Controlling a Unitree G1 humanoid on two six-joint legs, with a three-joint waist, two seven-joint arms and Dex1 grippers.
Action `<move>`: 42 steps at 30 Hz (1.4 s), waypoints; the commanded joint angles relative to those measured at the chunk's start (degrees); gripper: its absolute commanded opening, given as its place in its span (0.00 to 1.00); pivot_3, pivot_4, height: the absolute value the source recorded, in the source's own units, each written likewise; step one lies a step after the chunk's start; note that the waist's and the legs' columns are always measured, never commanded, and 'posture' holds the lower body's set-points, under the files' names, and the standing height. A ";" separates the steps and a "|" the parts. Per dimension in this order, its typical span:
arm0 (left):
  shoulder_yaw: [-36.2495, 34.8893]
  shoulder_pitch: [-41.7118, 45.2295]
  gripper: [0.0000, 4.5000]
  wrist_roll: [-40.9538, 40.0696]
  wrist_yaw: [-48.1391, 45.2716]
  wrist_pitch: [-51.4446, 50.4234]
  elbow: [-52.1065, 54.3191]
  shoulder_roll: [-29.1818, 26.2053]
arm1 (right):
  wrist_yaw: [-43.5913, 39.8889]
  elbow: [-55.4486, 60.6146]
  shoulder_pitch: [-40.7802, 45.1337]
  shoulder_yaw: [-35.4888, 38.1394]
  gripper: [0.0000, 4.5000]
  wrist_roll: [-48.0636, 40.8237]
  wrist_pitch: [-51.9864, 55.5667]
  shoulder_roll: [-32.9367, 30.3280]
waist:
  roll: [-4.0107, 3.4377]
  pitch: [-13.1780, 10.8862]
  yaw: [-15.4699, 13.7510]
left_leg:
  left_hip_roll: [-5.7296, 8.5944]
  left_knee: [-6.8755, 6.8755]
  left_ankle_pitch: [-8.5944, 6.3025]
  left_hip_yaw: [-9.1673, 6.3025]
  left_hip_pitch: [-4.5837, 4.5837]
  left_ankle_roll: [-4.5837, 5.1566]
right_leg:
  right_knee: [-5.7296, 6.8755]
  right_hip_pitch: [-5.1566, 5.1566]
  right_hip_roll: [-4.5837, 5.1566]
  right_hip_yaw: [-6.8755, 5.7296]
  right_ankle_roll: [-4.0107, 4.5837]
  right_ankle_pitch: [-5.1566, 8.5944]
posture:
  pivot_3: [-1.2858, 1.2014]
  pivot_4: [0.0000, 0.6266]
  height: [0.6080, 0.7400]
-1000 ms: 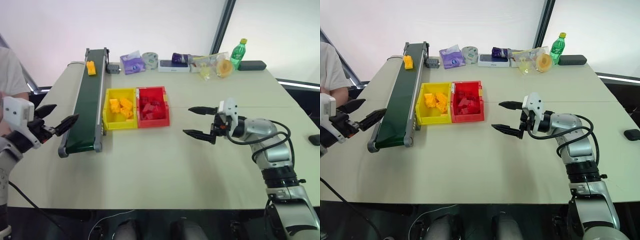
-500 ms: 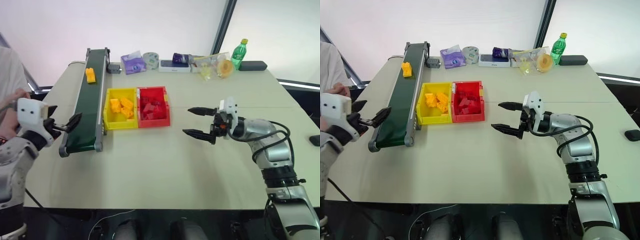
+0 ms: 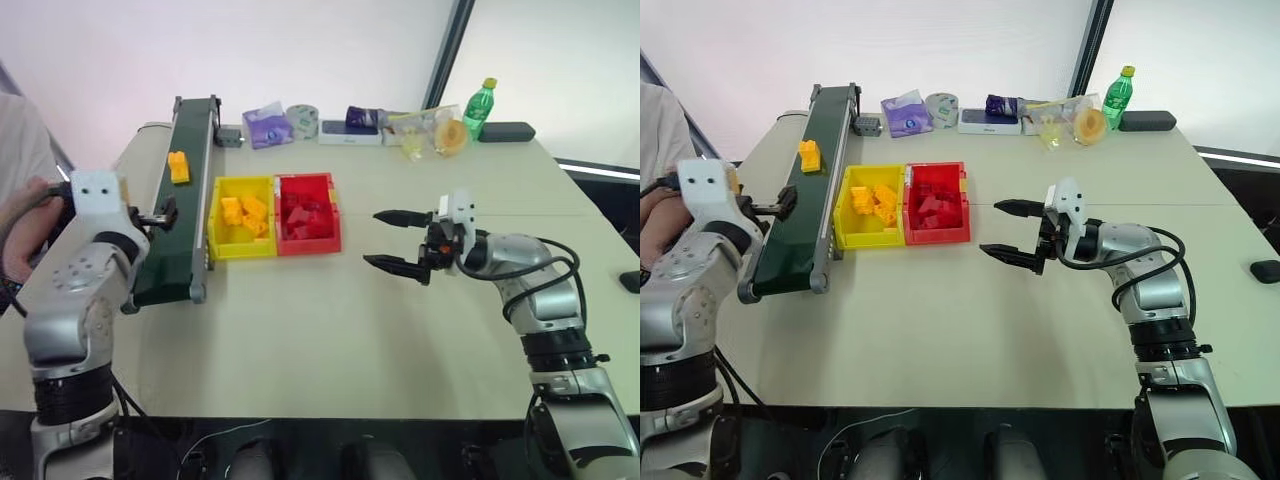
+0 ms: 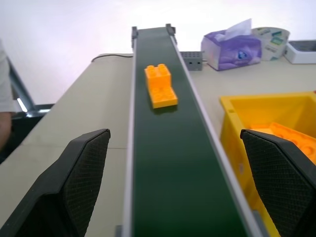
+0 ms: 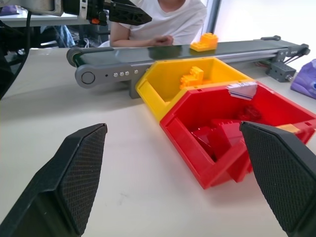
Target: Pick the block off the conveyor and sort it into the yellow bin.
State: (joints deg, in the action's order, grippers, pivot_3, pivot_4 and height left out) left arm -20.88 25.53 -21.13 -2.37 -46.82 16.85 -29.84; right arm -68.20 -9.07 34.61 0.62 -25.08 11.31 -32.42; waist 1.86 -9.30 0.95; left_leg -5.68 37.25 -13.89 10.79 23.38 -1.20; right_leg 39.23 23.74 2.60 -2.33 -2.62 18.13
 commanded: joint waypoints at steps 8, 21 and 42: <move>0.38 1.91 0.99 2.92 0.83 1.12 -1.39 -0.10 | 0.65 2.62 0.13 1.08 1.00 -0.31 -1.15 -0.20 | 0.00 0.00 -0.36 | 0.00 0.00 0.00 -0.01 -0.01 -0.01 | 0.00 -0.02 0.03 0.00 0.00 0.00 | 0.52 0.24 1.00; 4.93 7.64 0.99 9.60 5.20 0.44 -13.35 4.12 | 0.94 3.11 0.20 0.68 1.00 -0.22 -1.05 -0.10 | 0.00 0.00 -0.14 | 0.04 0.01 0.00 -0.01 -0.01 -0.01 | 0.00 -0.02 -0.03 -0.01 0.00 0.00 | 0.52 0.24 1.00; 4.40 10.60 0.29 9.51 3.39 4.36 -14.37 6.18 | 1.34 4.21 -0.78 1.32 1.00 -0.36 -0.39 -1.06 | 0.00 0.00 -0.21 | 0.05 0.04 0.01 0.00 -0.01 -0.01 | 0.00 -0.03 0.00 -0.02 0.00 0.00 | 0.52 0.24 1.00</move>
State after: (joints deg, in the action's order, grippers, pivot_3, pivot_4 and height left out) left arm -15.47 34.23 -11.77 1.56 -45.17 -1.21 -22.96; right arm -66.89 -6.83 33.48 0.59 -24.91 11.40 -32.66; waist 1.86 -9.30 0.74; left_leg -5.63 37.29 -13.89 10.79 23.37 -1.21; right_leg 39.24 23.70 2.60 -2.34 -2.63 18.13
